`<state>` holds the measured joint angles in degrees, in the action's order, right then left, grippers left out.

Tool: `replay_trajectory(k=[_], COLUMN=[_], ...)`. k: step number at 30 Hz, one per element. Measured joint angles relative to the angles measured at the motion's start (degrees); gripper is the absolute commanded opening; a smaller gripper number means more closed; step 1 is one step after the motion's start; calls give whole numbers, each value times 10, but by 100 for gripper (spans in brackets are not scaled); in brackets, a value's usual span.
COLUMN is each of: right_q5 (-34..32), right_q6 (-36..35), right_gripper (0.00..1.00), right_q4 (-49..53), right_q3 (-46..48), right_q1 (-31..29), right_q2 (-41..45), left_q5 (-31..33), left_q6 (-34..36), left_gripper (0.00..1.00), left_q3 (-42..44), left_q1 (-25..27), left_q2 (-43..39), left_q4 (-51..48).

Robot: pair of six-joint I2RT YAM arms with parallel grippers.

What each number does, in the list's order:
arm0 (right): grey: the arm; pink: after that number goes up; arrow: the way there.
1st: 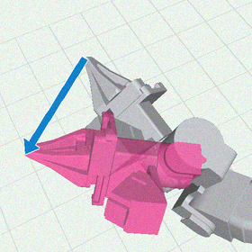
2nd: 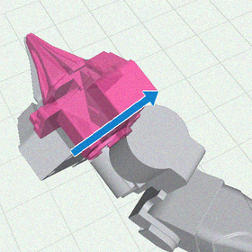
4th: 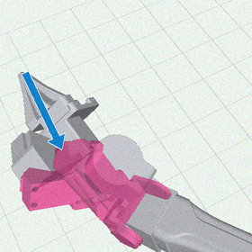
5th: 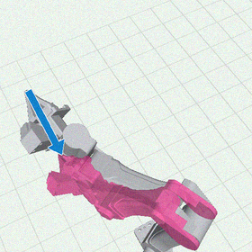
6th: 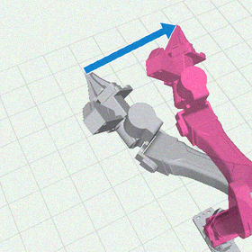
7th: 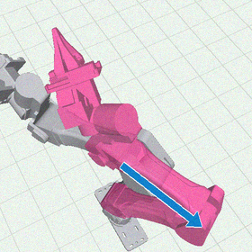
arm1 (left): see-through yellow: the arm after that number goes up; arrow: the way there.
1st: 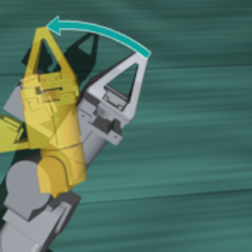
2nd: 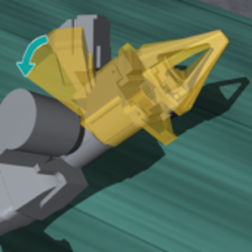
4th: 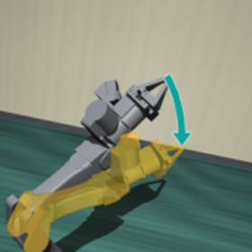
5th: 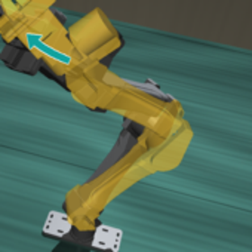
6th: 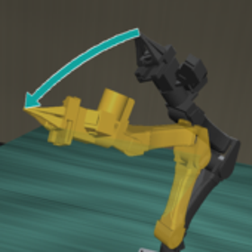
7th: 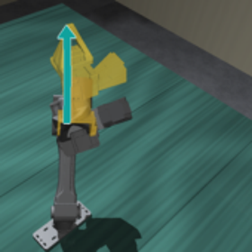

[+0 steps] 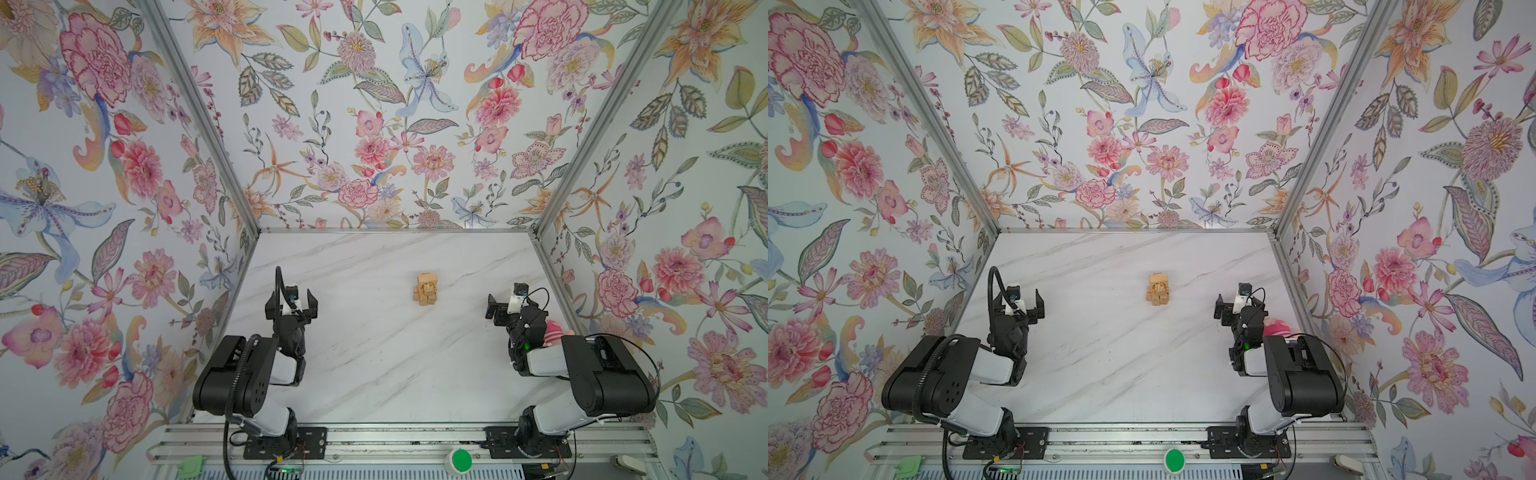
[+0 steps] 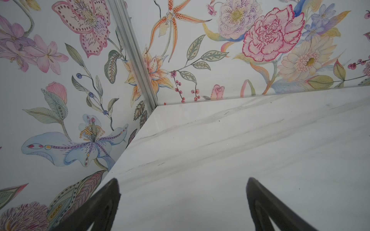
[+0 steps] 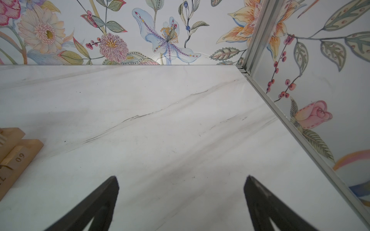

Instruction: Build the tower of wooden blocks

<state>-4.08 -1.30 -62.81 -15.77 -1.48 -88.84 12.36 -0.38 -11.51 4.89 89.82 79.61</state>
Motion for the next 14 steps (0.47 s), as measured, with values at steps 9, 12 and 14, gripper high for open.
replay_trajectory(k=[9,12,14], right_q5=[0,0,0], right_q6=[0,0,0], right_gripper=[99,99,99], right_q4=[1,3,4], right_q3=[0,-3,-5], right_q1=[0,0,0], right_q2=[0,0,0], left_q5=[0,0,0], left_q6=[0,0,0], left_gripper=[99,100,99], left_q3=[0,0,0], left_q1=[0,0,0], left_q2=[0,0,0], left_q4=[0,0,0])
